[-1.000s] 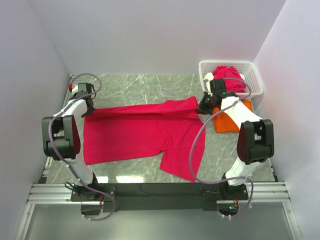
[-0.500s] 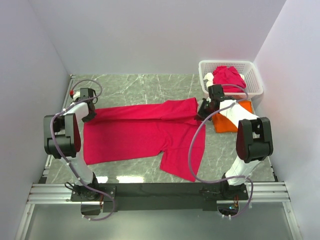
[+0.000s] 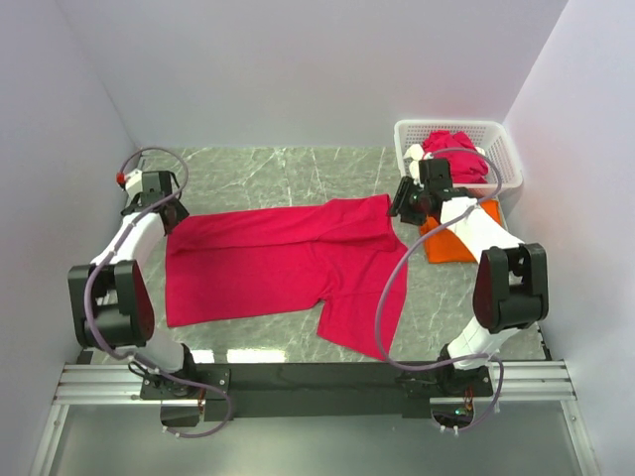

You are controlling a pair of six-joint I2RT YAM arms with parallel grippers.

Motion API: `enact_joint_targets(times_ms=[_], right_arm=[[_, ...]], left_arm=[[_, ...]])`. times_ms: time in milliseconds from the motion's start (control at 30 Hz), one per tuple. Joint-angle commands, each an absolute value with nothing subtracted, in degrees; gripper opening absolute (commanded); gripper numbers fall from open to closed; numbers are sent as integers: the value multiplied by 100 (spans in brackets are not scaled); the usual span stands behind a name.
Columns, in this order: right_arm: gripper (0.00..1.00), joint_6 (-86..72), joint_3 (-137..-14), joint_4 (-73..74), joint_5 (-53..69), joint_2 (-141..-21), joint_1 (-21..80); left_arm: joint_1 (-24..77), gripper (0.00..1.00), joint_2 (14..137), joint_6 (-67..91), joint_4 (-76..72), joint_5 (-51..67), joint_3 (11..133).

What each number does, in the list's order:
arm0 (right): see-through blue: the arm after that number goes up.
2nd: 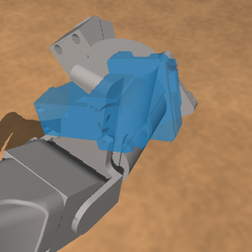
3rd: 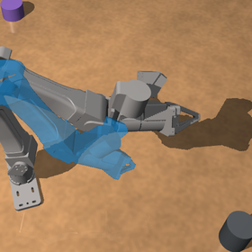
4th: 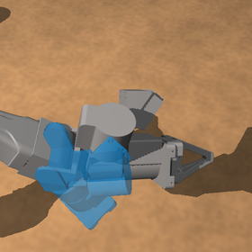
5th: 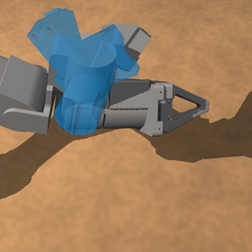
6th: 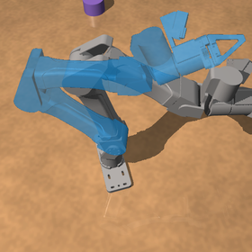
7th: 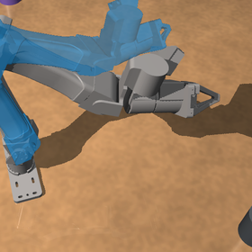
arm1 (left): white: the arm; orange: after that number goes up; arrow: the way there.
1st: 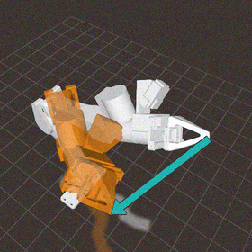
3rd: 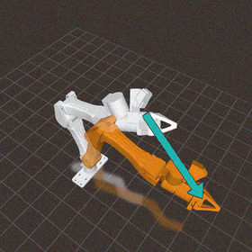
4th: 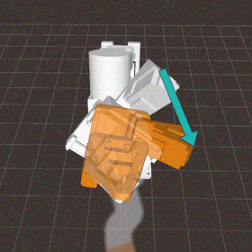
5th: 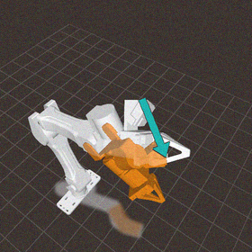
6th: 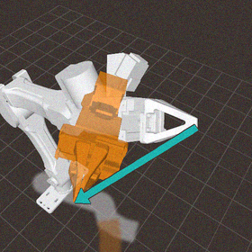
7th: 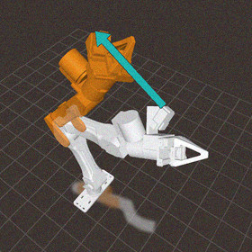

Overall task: Fold and stack the t-shirts
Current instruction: Fold the tshirt

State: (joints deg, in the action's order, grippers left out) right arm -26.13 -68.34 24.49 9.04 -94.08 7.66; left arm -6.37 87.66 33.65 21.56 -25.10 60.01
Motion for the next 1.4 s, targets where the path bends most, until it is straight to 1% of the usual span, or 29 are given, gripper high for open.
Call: enact_joint_targets(times_ms=[0, 100, 233, 300, 333, 433, 700, 933, 1000, 1100, 1167, 1367], right_arm=[[53, -2295, -7223, 1838, 756, -9491, 809], [53, -2189, -7487, 1679, 537, -9763, 809], [54, -2092, -7883, 1600, 369, -10229, 809], [54, -2100, -8093, 1591, 325, -10501, 809], [54, -2118, -8147, 1573, 308, -10581, 809], [54, -2162, -8305, 1494, 237, -10854, 809], [56, -2206, -8815, 1564, 378, -11635, 809], [56, -2259, -9088, 1600, 606, -12102, 809], [54, -2233, -9123, 1635, 677, -12173, 809], [47, -2197, -9070, 1591, 773, -12155, 809], [44, -2180, -9035, 1591, 817, -12147, 809], [44, -2302, -8790, 1512, 870, -12103, 817]], left_arm=[[-817, 78, 9148, 3349, 1995, -2391, 6240], [-1037, 76, 9474, 3331, 1820, -2076, 6372], [-1125, 70, 9852, 3200, 1653, -1916, 6618], [-1134, 66, 10036, 3112, 1609, -1855, 6740], [-1134, 61, 10081, 3094, 1582, -1820, 6767], [-1125, 56, 10344, 3050, 1547, -1758, 6864], [-1134, 55, 10608, 3023, 1468, -1591, 6829], [-1134, 51, 10661, 2962, 1476, -1582, 6759], [-1125, 49, 10644, 2953, 1520, -1591, 6768], [-1134, 49, 10512, 2962, 1538, -1556, 6715], [-1134, 49, 10389, 2953, 1529, -1521, 6671], [-1125, 50, 10178, 2962, 1591, -1459, 6539]])
